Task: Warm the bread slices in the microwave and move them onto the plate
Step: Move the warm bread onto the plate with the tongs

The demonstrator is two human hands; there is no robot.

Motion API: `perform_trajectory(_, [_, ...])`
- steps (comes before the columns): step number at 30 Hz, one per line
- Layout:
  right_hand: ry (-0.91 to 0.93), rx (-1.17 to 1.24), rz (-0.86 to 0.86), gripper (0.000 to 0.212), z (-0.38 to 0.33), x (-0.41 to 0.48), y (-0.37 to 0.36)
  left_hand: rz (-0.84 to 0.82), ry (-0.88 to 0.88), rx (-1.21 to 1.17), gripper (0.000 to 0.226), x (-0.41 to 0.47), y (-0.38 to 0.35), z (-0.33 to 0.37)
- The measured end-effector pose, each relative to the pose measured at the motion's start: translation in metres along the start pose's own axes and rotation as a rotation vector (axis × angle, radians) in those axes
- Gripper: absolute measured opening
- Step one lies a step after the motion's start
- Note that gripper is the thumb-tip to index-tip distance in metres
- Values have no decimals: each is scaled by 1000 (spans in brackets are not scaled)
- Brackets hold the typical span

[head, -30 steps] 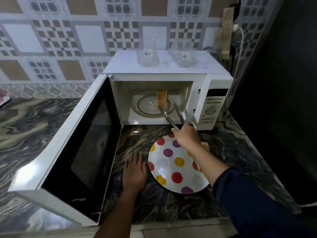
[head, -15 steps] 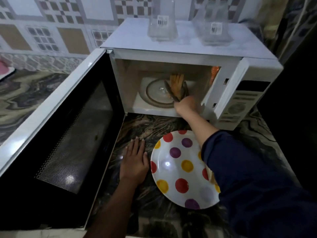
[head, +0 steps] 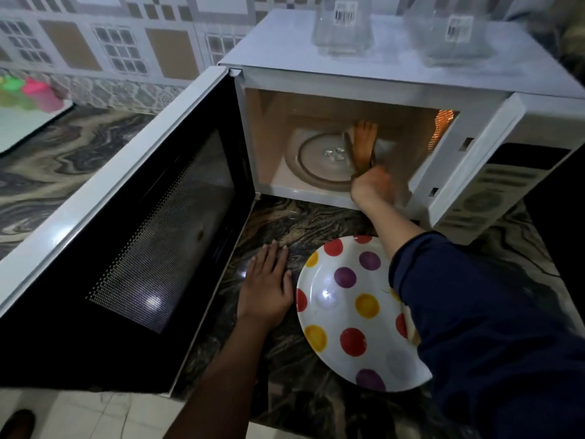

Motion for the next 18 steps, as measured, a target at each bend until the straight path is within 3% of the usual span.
perform_trajectory(12, [98, -18, 11, 38, 19, -48, 16, -40, 9, 42, 68, -3, 5, 3])
perform_trajectory(18, [120, 45, 37, 35, 46, -114, 32, -72, 27, 89, 88, -33, -4, 2])
Point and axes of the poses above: each hand's wrist, its own x-axis towards the middle knuckle, its own y-axis out of the back of the hand, z = x × y, the point moved 1 cm from there along x, towards the middle knuckle, and after that the axes turned 10 degrees about -z, right-handed, at the moved point
